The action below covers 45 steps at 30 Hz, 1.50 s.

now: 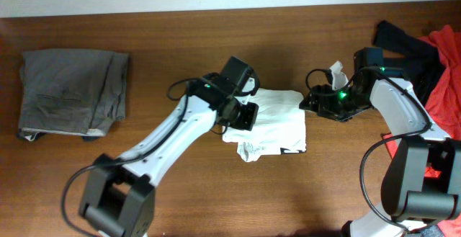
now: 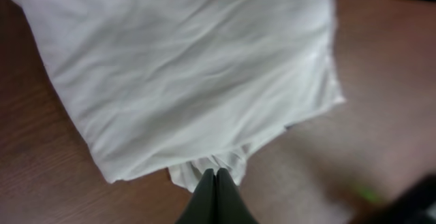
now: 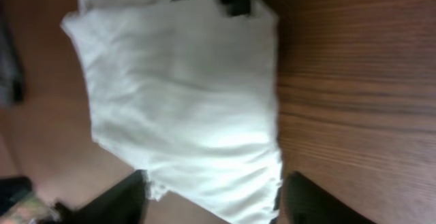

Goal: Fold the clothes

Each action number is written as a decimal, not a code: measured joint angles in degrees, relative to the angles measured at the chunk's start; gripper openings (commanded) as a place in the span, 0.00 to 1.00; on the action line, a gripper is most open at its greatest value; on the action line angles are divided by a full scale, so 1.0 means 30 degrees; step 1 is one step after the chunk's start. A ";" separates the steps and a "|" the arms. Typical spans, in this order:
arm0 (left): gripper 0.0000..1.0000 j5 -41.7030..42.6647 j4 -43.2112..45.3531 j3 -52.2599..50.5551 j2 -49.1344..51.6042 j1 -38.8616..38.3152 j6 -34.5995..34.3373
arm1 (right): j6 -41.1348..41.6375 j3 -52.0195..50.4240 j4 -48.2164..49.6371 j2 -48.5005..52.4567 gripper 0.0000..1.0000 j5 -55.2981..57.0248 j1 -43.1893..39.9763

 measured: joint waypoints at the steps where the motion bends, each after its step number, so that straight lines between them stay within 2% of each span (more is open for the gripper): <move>1: 0.31 -0.0248 0.0044 -0.0007 0.0291 -0.0073 -0.0160 | -0.0051 0.0015 -0.0102 0.0000 0.84 0.0452 0.0000; 7: 0.52 -0.0976 0.0248 -0.0022 0.1916 -0.0255 -0.0969 | -0.0117 0.0015 -0.0568 0.0000 0.96 0.1945 -0.0095; 10: 0.73 -0.1399 0.0248 -0.0022 0.2412 -0.0452 -0.1188 | -0.0175 0.0015 -0.0590 0.0000 0.97 0.2382 -0.0284; 12: 0.80 -0.2025 0.0248 -0.0022 0.2550 -0.0699 -0.1508 | -0.0146 0.0015 -0.0590 0.0000 0.97 0.2550 -0.0430; 16: 0.81 -0.3548 0.1035 -0.0044 0.2572 -0.1071 -0.1945 | -0.0153 0.0015 -0.0590 0.0007 0.98 0.2703 -0.0517; 19: 0.87 -0.4189 0.1734 -0.0051 0.2572 -0.1078 -0.1435 | -0.0160 0.0015 -0.0590 0.0000 0.98 0.2732 -0.0517; 27: 0.87 -0.4809 0.1625 -0.0051 0.2667 -0.1064 -0.0845 | -0.0175 0.0015 -0.0590 0.0007 0.98 0.2798 -0.0517; 28: 0.92 -0.4852 0.1668 -0.0051 0.2703 -0.1064 -0.0838 | -0.0160 0.0015 -0.0590 0.0000 0.98 0.2798 -0.0517; 30: 0.92 -0.5020 0.1712 -0.0058 0.2798 -0.1064 -0.0809 | -0.0160 0.0015 -0.0590 0.0000 0.98 0.2798 -0.0517; 36: 0.89 -0.5639 0.1661 -0.0058 0.3920 -0.1064 -0.0780 | -0.0160 0.0015 -0.0590 0.0000 0.98 0.2798 -0.0517; 37: 0.84 -0.5676 0.1581 -0.0058 0.4036 -0.1064 -0.0780 | -0.0160 0.0015 -0.0597 0.0007 0.98 0.2805 -0.0517; 38: 0.82 -0.5676 0.1443 -0.0051 0.4051 -0.1064 -0.0816 | -0.0153 0.0015 -0.0590 0.0007 0.99 0.2871 -0.0517; 45: 0.82 -0.5894 -0.0539 0.0831 0.3198 -0.1435 -0.0714 | 0.0000 0.0226 -0.0313 0.0000 0.99 0.3351 -0.1406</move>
